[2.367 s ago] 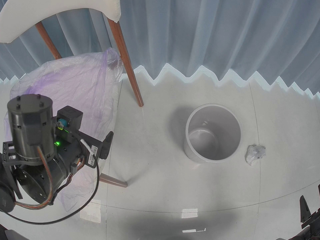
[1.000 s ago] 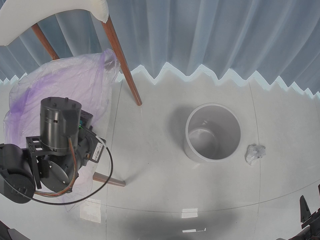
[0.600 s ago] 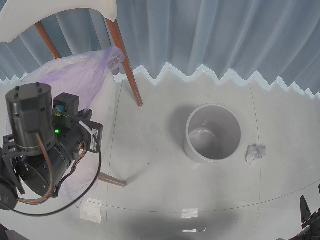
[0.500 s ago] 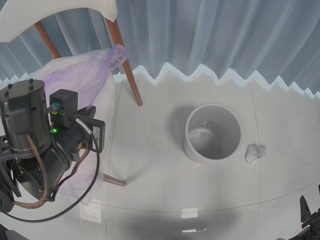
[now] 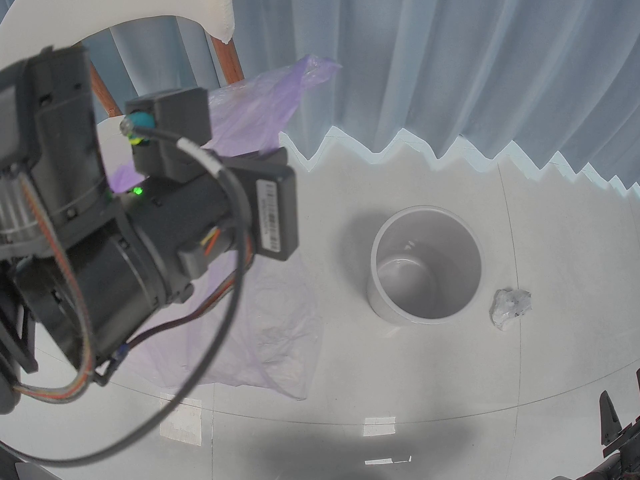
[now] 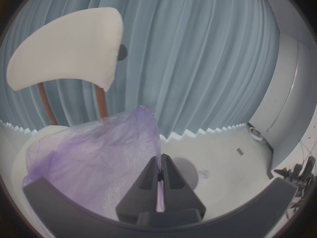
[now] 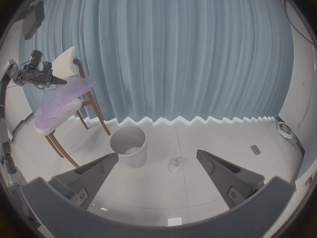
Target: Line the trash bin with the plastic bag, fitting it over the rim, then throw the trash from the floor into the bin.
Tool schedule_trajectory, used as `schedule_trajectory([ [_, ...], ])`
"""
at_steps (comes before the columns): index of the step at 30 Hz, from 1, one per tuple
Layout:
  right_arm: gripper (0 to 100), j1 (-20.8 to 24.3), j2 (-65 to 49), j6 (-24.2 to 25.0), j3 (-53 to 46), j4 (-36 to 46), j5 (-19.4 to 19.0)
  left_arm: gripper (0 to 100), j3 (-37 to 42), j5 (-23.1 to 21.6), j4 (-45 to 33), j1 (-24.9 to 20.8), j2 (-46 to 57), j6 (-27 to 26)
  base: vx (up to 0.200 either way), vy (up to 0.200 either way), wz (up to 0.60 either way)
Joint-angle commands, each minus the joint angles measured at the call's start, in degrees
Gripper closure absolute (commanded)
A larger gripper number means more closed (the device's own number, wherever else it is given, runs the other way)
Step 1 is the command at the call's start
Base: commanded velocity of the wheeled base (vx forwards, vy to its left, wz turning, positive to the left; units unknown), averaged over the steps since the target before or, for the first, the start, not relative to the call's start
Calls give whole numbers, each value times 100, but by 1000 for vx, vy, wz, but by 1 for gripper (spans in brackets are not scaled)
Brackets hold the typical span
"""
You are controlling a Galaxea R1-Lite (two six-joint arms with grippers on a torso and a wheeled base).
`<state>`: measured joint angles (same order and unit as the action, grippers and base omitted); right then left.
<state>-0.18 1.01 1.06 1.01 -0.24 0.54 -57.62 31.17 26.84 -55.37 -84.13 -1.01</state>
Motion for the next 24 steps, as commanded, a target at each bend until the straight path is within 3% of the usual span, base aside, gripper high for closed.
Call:
schedule_trajectory([
  [1, 0, 1, -101, -1, -101, -2, -1, 100, -759, -489, 14, -97, -807, 295, 0, 0, 0],
  [9, 0, 9, -101, 8, -101, -2, -1, 100, -2200, -876, 5, -519, -1967, 725, 0, 0, 0],
  [17, 0, 1, -101, 8, -101, -2, -1, 100, -3396, -885, -83, -791, -2881, 734, 0, 0, 0],
  [24, 0, 1, -101, 26, -101, -2, -1, 100, -4248, -902, -680, -1090, -3329, 734, 0, 0, 0],
])
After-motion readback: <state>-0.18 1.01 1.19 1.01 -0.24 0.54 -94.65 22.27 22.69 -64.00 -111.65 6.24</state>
